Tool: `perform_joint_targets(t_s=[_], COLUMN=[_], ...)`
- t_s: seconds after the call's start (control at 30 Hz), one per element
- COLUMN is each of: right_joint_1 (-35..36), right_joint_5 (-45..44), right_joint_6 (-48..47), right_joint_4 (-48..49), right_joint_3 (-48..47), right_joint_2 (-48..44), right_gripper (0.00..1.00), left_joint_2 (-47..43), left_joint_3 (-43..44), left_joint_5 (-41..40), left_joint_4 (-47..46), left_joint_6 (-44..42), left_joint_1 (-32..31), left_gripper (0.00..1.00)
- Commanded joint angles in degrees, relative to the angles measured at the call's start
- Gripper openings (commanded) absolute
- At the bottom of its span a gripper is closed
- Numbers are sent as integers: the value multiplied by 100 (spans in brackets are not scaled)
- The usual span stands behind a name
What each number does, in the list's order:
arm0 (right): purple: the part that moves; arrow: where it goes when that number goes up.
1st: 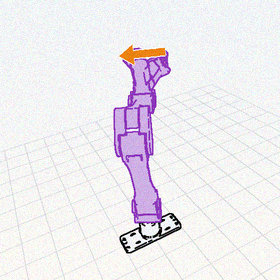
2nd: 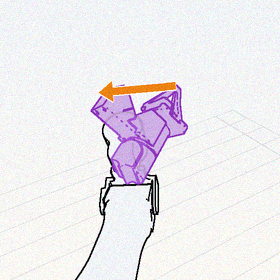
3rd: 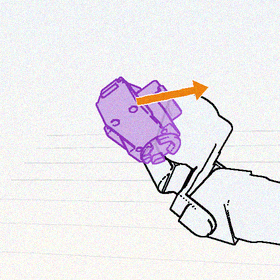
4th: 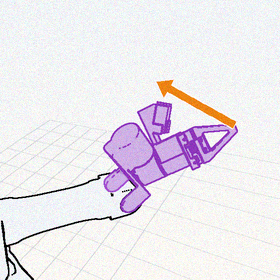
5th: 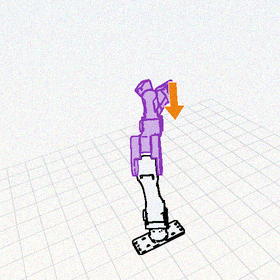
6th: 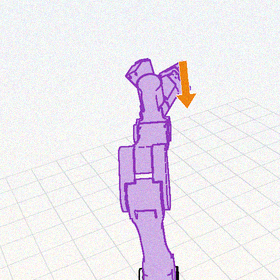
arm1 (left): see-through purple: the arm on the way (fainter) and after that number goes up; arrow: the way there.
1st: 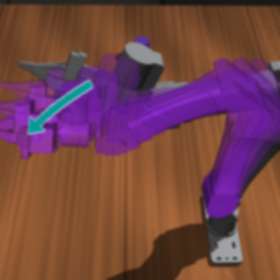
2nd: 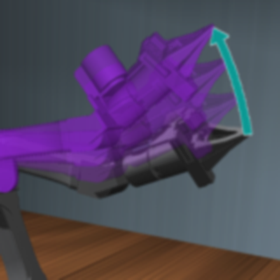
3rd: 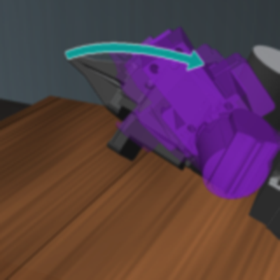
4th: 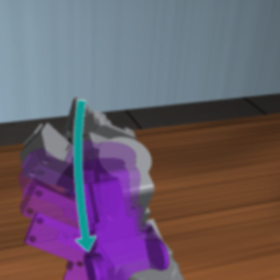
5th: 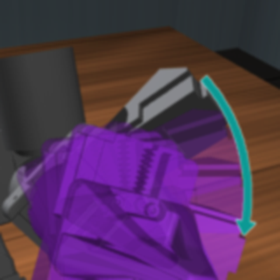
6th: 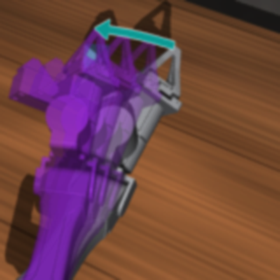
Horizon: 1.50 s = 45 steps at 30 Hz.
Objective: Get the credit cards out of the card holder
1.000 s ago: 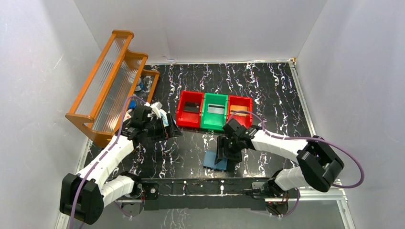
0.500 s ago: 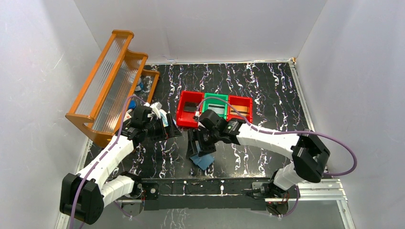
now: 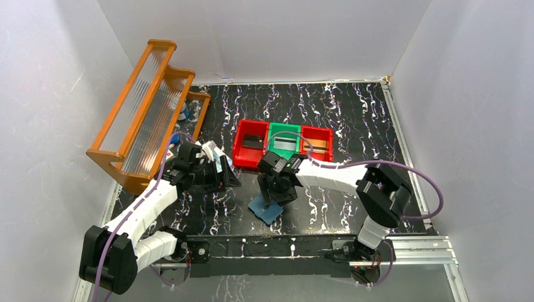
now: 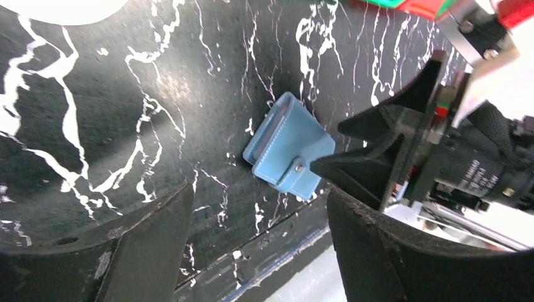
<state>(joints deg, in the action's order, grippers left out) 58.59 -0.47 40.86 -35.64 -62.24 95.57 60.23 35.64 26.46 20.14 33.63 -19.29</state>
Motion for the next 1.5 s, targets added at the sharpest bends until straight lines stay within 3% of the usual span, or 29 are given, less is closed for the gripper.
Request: perform_joint_targets(t_s=[0.0,0.13,0.47,0.6,0.87,1.27,1.47], right_joint_1=[3,4,-2,-3,-137,-536,-615], right_joint_5=[203,418,905,1059,1171,1402,1434], right_joint_6=[-97,14,951,1251,1288,1546,1587], right_joint_4=[292,699,2097,2614,2746,3374,3390], right_joint_3=[171,460,1440,1675,1684,2177,2219], right_joint_2=[135,160,-99,-88,57,-289,-285], right_gripper=[72,68,42,25,19,22,22], left_joint_2=[36,-12,464,716,992,2029,2368], left_joint_3=[-200,-355,-181,19,799,1595,1755], left_joint_5=[845,970,650,355,-1025,-915,-1150], left_joint_4=[98,30,-105,-89,874,898,971], left_joint_6=[181,291,495,553,27,-1348,-1645], left_joint_1=[-58,-171,-916,-1262,-1675,-2618,-2738], left_gripper=[73,71,63,56,50,53,52])
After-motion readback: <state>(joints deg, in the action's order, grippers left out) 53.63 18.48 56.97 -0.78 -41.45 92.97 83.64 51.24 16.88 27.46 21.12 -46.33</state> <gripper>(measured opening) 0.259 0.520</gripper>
